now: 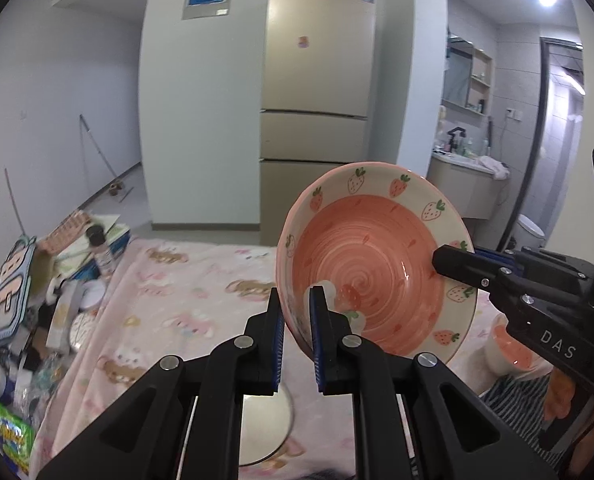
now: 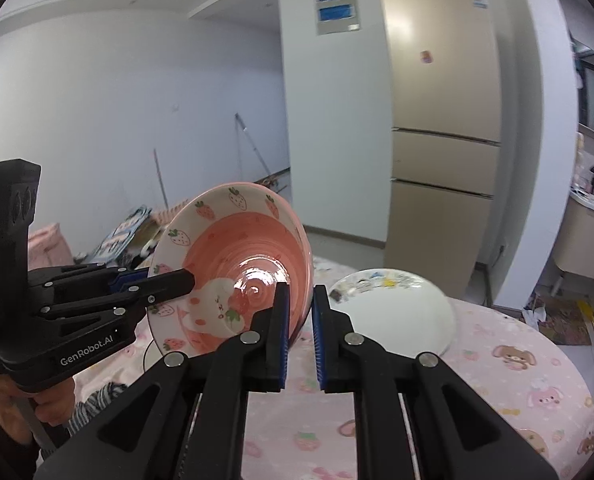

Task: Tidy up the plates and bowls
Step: 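Lift both pink bowls off the table cloth, then carry both held bowls toward the remaining pink bowl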

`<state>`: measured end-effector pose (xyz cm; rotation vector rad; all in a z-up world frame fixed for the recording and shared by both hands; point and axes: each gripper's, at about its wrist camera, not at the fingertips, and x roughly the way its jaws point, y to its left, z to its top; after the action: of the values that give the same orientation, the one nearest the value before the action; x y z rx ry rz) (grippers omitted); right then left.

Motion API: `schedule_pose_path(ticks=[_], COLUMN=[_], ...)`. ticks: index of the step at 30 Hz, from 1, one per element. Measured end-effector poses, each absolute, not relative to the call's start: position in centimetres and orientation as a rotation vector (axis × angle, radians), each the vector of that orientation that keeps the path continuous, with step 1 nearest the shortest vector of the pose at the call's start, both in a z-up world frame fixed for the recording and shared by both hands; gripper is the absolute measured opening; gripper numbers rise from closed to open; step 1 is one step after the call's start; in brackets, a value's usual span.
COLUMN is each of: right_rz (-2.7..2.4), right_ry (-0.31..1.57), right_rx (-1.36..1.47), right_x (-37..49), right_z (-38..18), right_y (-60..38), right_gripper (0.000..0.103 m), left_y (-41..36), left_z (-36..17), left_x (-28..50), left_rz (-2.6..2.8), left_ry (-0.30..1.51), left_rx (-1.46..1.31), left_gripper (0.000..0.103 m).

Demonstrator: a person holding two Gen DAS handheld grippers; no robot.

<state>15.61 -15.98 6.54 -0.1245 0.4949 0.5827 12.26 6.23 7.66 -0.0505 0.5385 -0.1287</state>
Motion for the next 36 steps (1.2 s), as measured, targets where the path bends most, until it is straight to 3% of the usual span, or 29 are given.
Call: schedule_pose_path(ticks=[15, 36], right_rz=[0.715, 0.774], right_ry=[0.626, 0.727], right_rx=[-0.152, -0.181], right_x=[16.4, 17.7], right_z=[0.0, -4.1], right_y=[-11.1, -7.9], right_gripper=[0.010, 0.010], left_y=[11.0, 13.3], left_z=[1.5, -2.1], left_x=[10.8, 10.9], left_rz=[-0.023, 0.050], left_ry=[0.614, 0.666], left_rx=[-0.052, -0.060], left_gripper=[0.013, 0.013])
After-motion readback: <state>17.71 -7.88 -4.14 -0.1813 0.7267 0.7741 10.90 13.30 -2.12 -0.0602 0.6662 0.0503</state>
